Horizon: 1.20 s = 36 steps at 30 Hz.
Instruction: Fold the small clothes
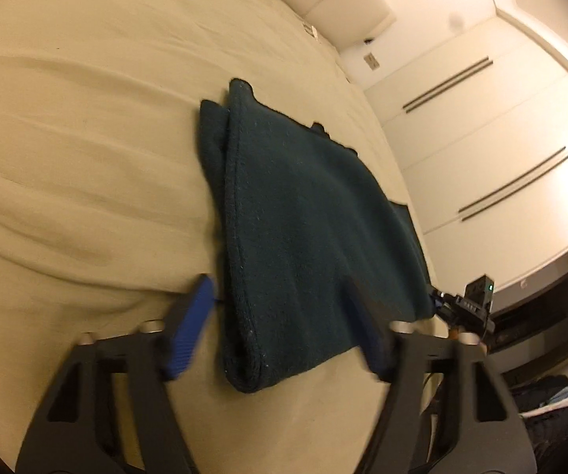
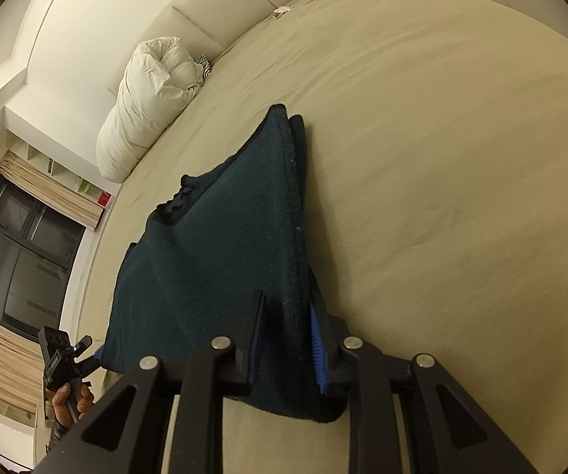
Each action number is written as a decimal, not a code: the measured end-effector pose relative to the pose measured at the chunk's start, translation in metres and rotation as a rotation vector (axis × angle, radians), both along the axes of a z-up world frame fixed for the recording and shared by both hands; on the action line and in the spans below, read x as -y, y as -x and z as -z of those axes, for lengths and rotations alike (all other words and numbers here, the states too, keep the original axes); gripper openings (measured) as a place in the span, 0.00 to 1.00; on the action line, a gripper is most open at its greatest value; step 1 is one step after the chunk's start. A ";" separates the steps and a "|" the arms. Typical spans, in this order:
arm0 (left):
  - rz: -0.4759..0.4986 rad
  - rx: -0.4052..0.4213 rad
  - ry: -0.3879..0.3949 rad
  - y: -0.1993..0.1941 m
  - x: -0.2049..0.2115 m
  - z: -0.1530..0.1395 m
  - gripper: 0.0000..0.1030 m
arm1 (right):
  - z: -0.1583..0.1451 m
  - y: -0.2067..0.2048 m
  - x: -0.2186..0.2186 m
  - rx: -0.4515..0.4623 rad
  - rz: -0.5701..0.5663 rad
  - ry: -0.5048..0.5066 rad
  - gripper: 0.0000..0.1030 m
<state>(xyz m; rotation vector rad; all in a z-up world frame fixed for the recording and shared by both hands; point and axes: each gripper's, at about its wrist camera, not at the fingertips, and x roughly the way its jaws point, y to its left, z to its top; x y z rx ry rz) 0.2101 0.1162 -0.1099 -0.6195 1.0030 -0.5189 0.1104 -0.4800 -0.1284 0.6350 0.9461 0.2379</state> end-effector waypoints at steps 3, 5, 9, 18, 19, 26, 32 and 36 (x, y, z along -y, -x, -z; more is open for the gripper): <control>0.040 -0.011 -0.041 -0.002 0.013 0.001 0.31 | 0.001 -0.002 -0.002 -0.010 -0.003 0.018 0.23; 0.050 -0.007 -0.054 -0.003 0.018 0.002 0.18 | 0.001 -0.004 -0.003 -0.011 -0.006 0.027 0.23; 0.038 -0.006 -0.058 0.000 0.019 0.005 0.03 | 0.000 -0.008 -0.010 -0.024 -0.032 0.077 0.13; 0.017 -0.005 -0.050 0.034 0.010 0.017 0.03 | -0.003 0.003 -0.009 -0.018 -0.021 0.111 0.07; 0.013 -0.022 -0.039 0.037 0.009 0.025 0.03 | -0.001 0.004 -0.008 -0.021 -0.014 0.110 0.07; 0.003 -0.024 -0.037 0.042 0.012 0.031 0.03 | 0.012 0.018 0.015 -0.025 0.063 0.011 0.06; -0.012 -0.020 -0.032 0.052 0.016 0.032 0.03 | 0.027 0.026 0.027 -0.037 0.118 -0.047 0.05; -0.029 -0.016 -0.031 0.058 0.016 0.035 0.03 | 0.025 0.016 0.026 -0.040 0.125 -0.048 0.06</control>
